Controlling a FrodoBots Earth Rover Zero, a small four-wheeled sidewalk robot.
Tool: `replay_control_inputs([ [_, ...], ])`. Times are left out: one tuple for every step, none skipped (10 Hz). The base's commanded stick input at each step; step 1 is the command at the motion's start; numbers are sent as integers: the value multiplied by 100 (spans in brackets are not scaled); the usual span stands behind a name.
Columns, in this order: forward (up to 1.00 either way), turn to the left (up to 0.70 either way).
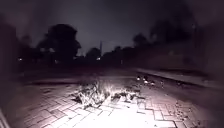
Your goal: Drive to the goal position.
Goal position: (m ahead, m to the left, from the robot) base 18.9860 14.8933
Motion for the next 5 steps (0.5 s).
replay_control_inputs([
  [0,-70],
  [0,-70],
  [0,-46],
  [0,0],
  [0,0],
])
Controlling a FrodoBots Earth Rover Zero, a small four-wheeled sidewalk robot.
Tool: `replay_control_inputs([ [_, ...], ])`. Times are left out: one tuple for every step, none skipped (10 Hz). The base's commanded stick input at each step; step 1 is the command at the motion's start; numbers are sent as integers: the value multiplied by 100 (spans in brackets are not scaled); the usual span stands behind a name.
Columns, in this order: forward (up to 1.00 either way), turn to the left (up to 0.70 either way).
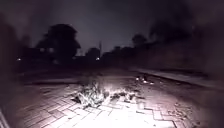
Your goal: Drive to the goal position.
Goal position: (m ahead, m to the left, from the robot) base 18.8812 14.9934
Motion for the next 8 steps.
replay_control_inputs([
  [0,0],
  [0,0],
  [0,29],
  [0,70],
  [0,70],
  [0,70],
  [0,70],
  [0,70],
])
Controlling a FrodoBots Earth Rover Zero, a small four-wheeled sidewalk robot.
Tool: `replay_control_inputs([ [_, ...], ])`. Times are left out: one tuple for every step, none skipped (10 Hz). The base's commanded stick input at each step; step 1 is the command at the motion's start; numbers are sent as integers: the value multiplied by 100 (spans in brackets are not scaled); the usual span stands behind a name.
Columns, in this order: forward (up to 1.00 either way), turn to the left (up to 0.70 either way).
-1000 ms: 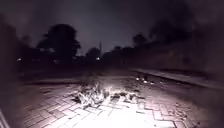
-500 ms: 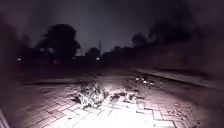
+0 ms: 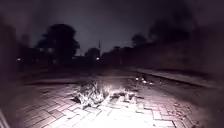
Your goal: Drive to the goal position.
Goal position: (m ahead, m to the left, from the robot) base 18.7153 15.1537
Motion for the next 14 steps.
replay_control_inputs([
  [0,70],
  [0,70],
  [0,70],
  [0,70],
  [0,70],
  [0,70],
  [0,70],
  [0,70],
  [0,70],
  [0,70],
  [0,70],
  [0,70],
  [0,70],
  [0,70],
])
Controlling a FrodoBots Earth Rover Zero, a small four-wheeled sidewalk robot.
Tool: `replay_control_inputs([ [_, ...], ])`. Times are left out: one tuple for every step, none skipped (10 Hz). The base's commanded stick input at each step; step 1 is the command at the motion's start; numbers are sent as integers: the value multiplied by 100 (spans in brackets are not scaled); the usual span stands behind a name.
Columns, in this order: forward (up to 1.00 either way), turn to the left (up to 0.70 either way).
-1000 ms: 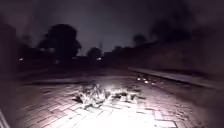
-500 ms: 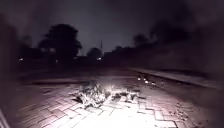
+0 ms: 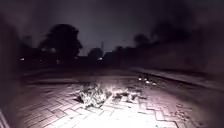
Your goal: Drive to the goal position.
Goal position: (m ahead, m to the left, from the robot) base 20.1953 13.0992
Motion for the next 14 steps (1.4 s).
replay_control_inputs([
  [0,70],
  [0,70],
  [0,70],
  [0,70],
  [0,70],
  [0,70],
  [0,70],
  [0,70],
  [0,70],
  [0,70],
  [0,70],
  [0,70],
  [29,56],
  [70,35],
])
